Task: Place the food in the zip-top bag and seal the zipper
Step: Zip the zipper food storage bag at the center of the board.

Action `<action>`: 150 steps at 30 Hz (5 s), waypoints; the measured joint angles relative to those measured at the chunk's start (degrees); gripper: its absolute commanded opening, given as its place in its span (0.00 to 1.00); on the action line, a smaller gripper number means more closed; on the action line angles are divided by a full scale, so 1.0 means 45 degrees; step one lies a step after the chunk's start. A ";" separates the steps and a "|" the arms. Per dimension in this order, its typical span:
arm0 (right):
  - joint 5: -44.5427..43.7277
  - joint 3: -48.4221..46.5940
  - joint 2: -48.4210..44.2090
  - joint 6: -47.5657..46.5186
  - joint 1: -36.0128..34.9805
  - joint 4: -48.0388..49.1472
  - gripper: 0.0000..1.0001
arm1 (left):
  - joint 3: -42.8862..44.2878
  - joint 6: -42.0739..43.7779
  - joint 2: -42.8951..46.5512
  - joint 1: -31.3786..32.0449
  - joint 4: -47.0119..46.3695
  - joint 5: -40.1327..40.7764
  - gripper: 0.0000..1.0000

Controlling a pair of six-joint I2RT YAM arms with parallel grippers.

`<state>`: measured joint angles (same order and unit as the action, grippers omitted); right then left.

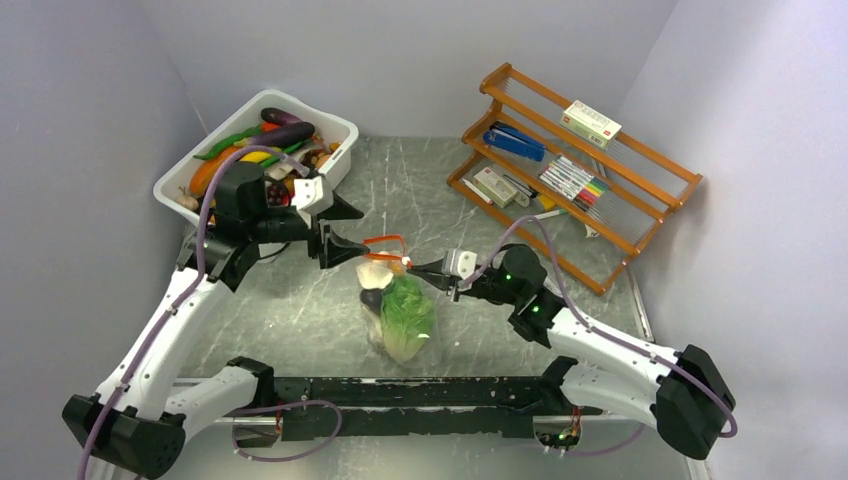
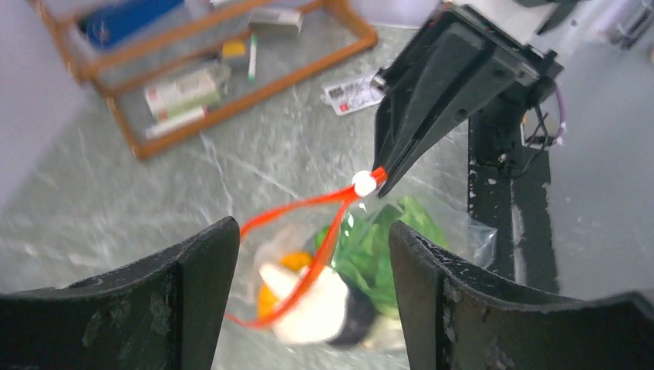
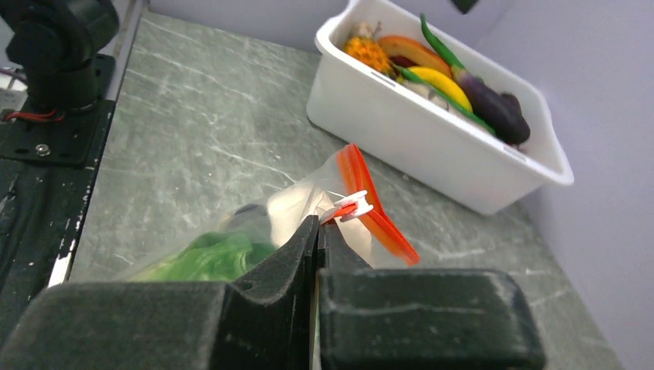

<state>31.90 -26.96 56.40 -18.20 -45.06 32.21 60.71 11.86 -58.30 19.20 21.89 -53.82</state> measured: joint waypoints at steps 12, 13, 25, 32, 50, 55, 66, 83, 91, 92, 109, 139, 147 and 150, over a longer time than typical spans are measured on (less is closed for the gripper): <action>0.3400 -0.3706 0.1666 -0.3351 0.0481 -0.2390 0.00 | 0.3050 0.8359 -0.1855 0.0092 0.3740 -0.2463 0.76; 0.3512 -0.3735 0.1666 -0.3497 0.0500 -0.2463 0.00 | 0.3157 0.8709 -0.1933 0.0092 0.4007 -0.2589 0.76; 0.3813 -0.3657 0.1715 -0.4405 0.0583 -0.2987 0.00 | 0.2569 0.7664 -0.2205 0.1180 0.3725 -0.2501 0.73; 0.3619 -0.3541 0.1661 -0.4396 0.0588 -0.2905 0.00 | 0.1817 0.5659 -0.1651 0.1996 0.2390 -0.1919 0.71; 0.3104 -0.3478 0.1651 -0.4133 0.0588 -0.2652 0.00 | 0.1807 0.4804 -0.2084 0.2939 0.2521 -0.0403 0.52; 0.3002 -0.3478 0.1642 -0.4036 0.0588 -0.2647 0.00 | 0.1797 0.5047 -0.2093 0.2987 0.2832 -0.0131 0.49; 0.3021 -0.3381 0.1627 -0.3769 0.0583 -0.2472 0.00 | 0.1515 0.5183 -0.2069 0.3007 0.2735 0.0165 0.26; 0.2730 -0.3283 0.1554 -0.3711 0.0583 -0.2375 0.00 | 0.1326 0.4906 -0.1802 0.3007 0.2351 0.0427 0.07; 0.2463 -0.3347 0.1379 -0.3614 0.0588 -0.2744 0.32 | 0.1214 0.4454 -0.1588 0.3031 0.2035 0.0695 0.07; 0.2419 -0.3381 0.1379 -0.3667 0.0583 -0.2909 0.32 | 0.1214 0.4459 -0.1583 0.3031 0.2035 0.0695 0.07; 0.2001 -0.3672 0.2351 -0.3036 0.0583 -0.2482 0.00 | 0.1214 0.4605 -0.1593 0.3031 0.2089 0.0923 0.07; 0.1807 -0.3070 0.1355 -0.1141 0.1005 -0.1792 0.00 | 0.1151 0.4537 -0.1661 0.3016 0.2006 0.2157 0.07; 0.2195 -0.3619 0.1433 -0.1316 0.1166 -0.2599 0.35 | 0.1132 0.4269 -0.1656 0.2822 0.1957 0.1928 0.07; 0.2215 -0.4216 0.1569 -0.1457 0.1156 -0.3084 0.32 | 0.1132 0.4284 -0.1661 0.2822 0.1962 0.1841 0.07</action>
<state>41.87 -45.93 63.46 -24.75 -39.86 18.33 65.80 31.14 -65.78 31.90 30.72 -45.54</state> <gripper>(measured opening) 0.348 0.101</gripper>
